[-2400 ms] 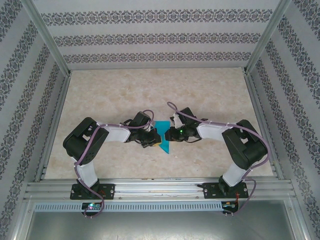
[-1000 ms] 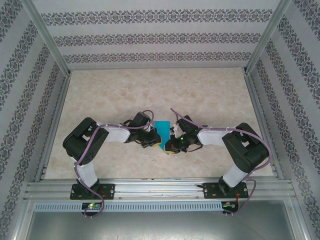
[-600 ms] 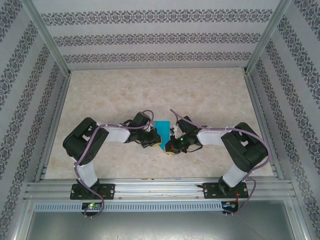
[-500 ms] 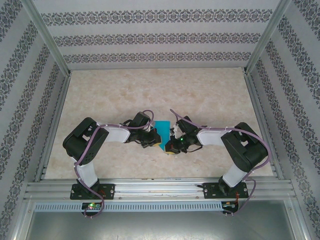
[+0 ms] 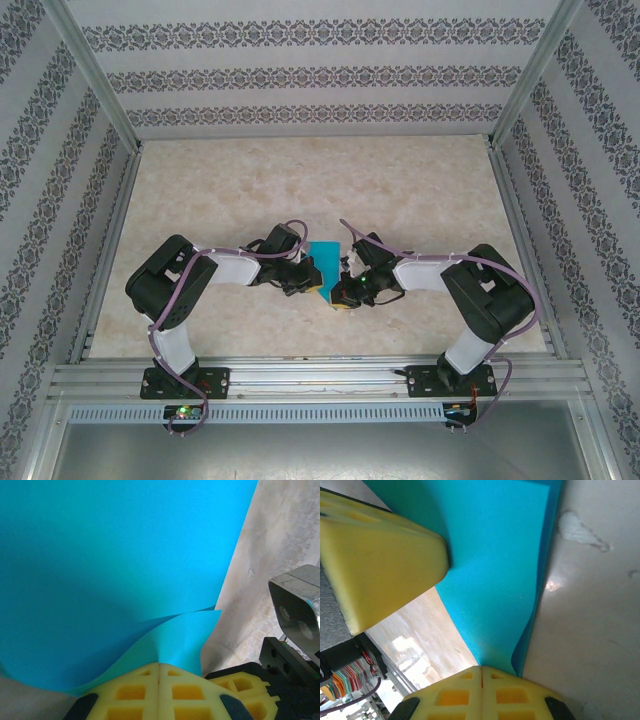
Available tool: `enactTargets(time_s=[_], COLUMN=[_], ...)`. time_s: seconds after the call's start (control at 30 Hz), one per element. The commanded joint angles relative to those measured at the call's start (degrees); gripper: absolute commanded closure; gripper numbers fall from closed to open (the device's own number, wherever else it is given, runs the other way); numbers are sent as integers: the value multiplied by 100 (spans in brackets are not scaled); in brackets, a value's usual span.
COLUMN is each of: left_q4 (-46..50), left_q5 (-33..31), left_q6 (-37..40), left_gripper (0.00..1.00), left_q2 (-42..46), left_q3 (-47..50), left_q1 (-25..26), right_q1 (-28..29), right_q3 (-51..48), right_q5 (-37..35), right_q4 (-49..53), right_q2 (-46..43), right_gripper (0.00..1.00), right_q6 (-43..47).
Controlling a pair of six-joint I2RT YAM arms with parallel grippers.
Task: Fold a paper plane with a square sheet of paper (fold left side to right side)
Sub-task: Third fold the triangle at the center of the table.
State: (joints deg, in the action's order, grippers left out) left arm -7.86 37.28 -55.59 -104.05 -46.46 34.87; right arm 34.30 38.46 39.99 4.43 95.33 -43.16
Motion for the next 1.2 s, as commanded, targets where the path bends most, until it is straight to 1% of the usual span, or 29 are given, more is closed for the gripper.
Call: enactTargets(time_s=[0.0, 0.13, 0.33, 0.5, 0.63, 0.77, 1.0, 1.17], left_q4=[506, 509, 509, 522, 562, 368, -90, -236], left_q5=[-318, -317, -335, -435, -390, -176, 28, 30], left_q6=[-16, -21, 70, 247, 321, 243, 17, -57], left_gripper=[98, 97, 90, 84, 84, 89, 92, 93], left_q2=[-164, -142, 95, 532, 735, 750, 438, 232], left_q3=[121, 114, 53, -74, -95, 50, 167, 169], left_q1=[46, 46, 39, 28, 28, 106, 282, 318], right_q1=[45, 42, 48, 43, 45, 52, 68, 83], right_q3=[-31, -40, -48, -31, 8, 39, 98, 179], right_q5=[-44, -35, -11, 27, 27, -25, -147, -258], right_q4=[217, 200, 229, 263, 299, 354, 483, 692], right_q2=[160, 213, 233, 249, 284, 280, 291, 293], right_gripper=[97, 97, 97, 99, 100, 100, 100, 100], right_q6=[106, 106, 79, 97, 106, 108, 123, 194])
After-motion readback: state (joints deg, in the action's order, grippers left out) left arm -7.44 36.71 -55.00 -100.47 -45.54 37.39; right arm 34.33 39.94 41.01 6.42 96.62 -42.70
